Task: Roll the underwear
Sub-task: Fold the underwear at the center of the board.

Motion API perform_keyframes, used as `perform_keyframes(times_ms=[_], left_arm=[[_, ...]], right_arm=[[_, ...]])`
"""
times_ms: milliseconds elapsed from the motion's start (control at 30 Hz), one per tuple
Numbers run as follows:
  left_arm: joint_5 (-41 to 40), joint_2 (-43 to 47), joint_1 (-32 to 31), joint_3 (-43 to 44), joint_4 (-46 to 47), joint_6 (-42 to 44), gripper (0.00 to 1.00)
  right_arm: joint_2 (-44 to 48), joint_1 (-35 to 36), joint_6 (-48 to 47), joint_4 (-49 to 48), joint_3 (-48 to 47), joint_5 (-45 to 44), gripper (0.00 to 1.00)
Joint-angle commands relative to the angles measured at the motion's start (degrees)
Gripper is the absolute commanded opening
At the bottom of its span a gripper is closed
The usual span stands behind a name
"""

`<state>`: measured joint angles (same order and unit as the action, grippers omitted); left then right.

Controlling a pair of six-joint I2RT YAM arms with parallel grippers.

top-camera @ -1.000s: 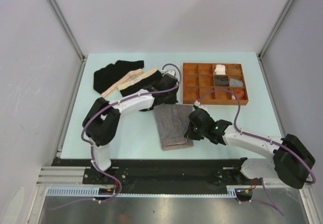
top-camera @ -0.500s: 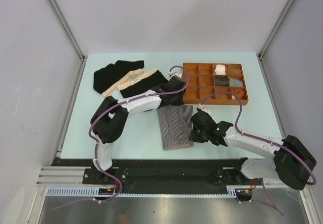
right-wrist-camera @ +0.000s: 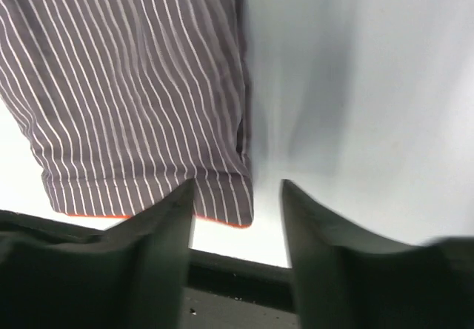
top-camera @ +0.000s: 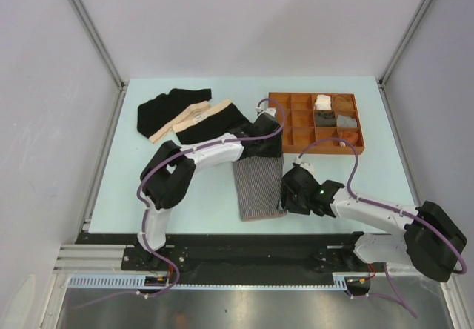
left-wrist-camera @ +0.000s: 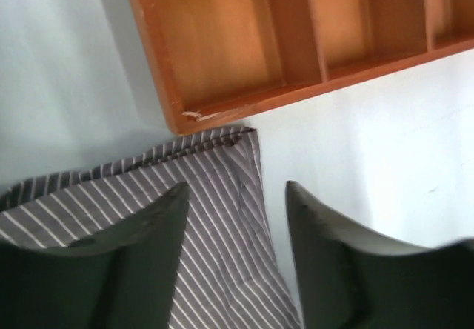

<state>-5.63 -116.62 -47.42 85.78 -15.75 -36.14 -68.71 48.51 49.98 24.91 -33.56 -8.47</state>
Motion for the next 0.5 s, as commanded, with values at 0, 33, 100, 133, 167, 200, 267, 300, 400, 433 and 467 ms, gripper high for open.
perform_keyframes(times_ms=[0, 33, 100, 133, 167, 200, 267, 300, 400, 433, 467], left_arm=[[1.5, 3.9, -0.5, 3.4, 1.0, 0.4, 0.67], [1.5, 4.7, -0.6, 3.5, 0.7, 0.5, 0.73], [1.2, 7.4, -0.6, 3.8, 0.0, 1.2, 0.8], [1.0, 8.3, -0.6, 3.7, -0.5, 1.4, 0.81], [0.9, 9.4, -0.6, 3.5, -0.9, 2.3, 0.82], [0.7, 11.3, -0.6, 3.3, -1.3, 2.7, 0.82], [0.4, 13.8, -0.6, 0.4, -2.3, 4.0, 0.83], [0.1, 16.8, -0.6, -1.4, -2.2, 4.2, 0.82], [-1.9, 21.4, -0.5, -10.0, -1.8, 4.2, 0.79], [-2.1, 24.1, -0.5, -12.2, -1.9, 4.0, 0.78], [-2.2, 25.6, -0.5, -16.7, -1.7, 3.0, 0.77]], right_arm=[[5.1, -0.3, 0.8, 5.1, -1.9, -2.9, 0.67], [6.3, -0.3, 0.9, 5.6, -1.9, -3.1, 0.7], [8.0, -0.4, 0.8, 4.9, -1.3, -2.9, 0.74], [8.8, -1.1, 0.6, 4.2, -0.9, -2.3, 0.75], [8.8, -1.6, 0.6, 3.3, -0.5, -1.6, 0.75], [8.5, -2.1, 0.6, 1.9, 0.6, -0.1, 0.74], [7.0, -3.0, 1.2, 0.4, 1.4, 1.3, 0.73], [6.7, -3.1, 1.4, -0.8, 2.1, 1.5, 0.68], [6.2, -3.5, 2.6, -2.8, 3.8, 2.1, 0.6], [6.2, -3.7, 2.8, -3.5, 4.1, 2.4, 0.58], [6.6, -3.9, 2.8, -4.5, 4.6, 2.6, 0.54]])
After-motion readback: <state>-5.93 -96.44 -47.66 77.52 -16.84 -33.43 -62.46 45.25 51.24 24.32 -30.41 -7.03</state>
